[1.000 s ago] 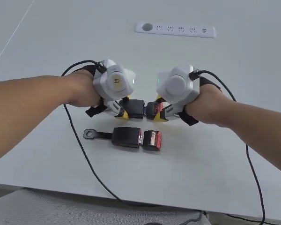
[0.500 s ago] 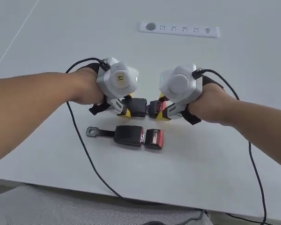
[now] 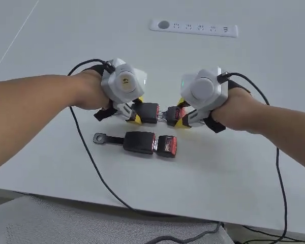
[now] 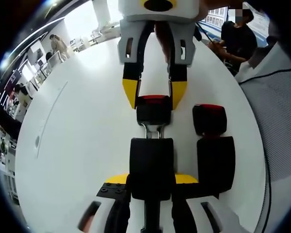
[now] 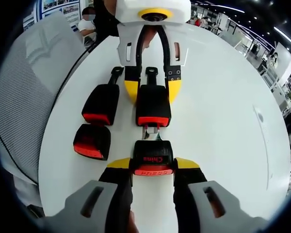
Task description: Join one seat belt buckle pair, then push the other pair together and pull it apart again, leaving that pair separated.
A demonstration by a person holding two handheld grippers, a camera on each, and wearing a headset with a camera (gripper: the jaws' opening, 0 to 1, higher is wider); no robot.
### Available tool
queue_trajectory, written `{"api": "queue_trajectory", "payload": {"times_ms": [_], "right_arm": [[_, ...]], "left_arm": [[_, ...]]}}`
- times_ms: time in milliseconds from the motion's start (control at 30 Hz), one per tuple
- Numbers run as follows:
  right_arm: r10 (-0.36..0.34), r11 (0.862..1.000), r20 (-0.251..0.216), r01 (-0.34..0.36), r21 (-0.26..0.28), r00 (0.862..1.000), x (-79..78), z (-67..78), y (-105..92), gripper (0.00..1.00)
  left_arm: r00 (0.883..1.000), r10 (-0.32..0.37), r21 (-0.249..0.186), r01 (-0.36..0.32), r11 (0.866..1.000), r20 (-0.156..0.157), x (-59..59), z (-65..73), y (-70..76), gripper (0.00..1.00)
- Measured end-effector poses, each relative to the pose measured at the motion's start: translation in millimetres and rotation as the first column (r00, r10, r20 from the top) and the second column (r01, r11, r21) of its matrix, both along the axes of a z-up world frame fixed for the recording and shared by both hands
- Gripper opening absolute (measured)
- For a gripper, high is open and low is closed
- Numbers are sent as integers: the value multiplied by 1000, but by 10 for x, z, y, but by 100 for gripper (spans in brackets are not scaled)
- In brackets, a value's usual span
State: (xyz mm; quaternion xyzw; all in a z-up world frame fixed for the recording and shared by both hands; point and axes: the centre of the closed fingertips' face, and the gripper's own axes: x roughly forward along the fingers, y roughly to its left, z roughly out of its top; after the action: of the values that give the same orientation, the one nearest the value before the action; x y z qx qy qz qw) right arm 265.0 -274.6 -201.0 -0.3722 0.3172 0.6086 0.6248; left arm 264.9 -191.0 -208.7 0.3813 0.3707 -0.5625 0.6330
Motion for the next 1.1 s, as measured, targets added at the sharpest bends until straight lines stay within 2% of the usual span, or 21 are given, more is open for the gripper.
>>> {"api": "queue_trajectory", "payload": {"times_ms": [167, 267, 333, 433, 567, 733, 867, 933, 1100], "right_arm": [[4, 1000, 12, -4, -3, 1000, 13, -47, -105, 30], [-2, 1000, 3, 2, -8, 1000, -3, -39, -186, 30], [-6, 1000, 2, 6, -14, 1000, -4, -96, -268, 31], [-27, 999, -4, 27, -27, 1000, -2, -65, -409, 31], [-26, 999, 11, 26, -38, 1000, -22, -49, -544, 31], [-36, 998, -1, 36, -47, 999, -38, -39, -741, 31], [-53, 997, 6, 53, -57, 999, -27, -35, -844, 31], [-62, 996, 5, 62, -59, 998, -4, -93, -905, 31], [-66, 996, -1, 66, -63, 998, -9, -48, -975, 31]], "left_arm": [[1000, -9, 8, 9, 1000, -2, -18, 20, -17, 32], [1000, -7, 10, 7, 1000, -5, -29, 37, -29, 32], [1000, -9, 9, 9, 1000, -6, -38, 50, -39, 32], [1000, -10, 7, 10, 1000, -8, -48, 65, -48, 32], [1000, -6, -11, 6, 1000, -12, -23, 55, -39, 32], [1000, -4, -15, 4, 1000, -4, -18, 60, -42, 32], [1000, -1, -8, 1, 1000, -6, -16, 60, -46, 32], [1000, 0, -6, 0, 1000, -6, -18, 61, -46, 33], [1000, 6, -10, -6, 1000, -8, -13, 54, -38, 33]]}}
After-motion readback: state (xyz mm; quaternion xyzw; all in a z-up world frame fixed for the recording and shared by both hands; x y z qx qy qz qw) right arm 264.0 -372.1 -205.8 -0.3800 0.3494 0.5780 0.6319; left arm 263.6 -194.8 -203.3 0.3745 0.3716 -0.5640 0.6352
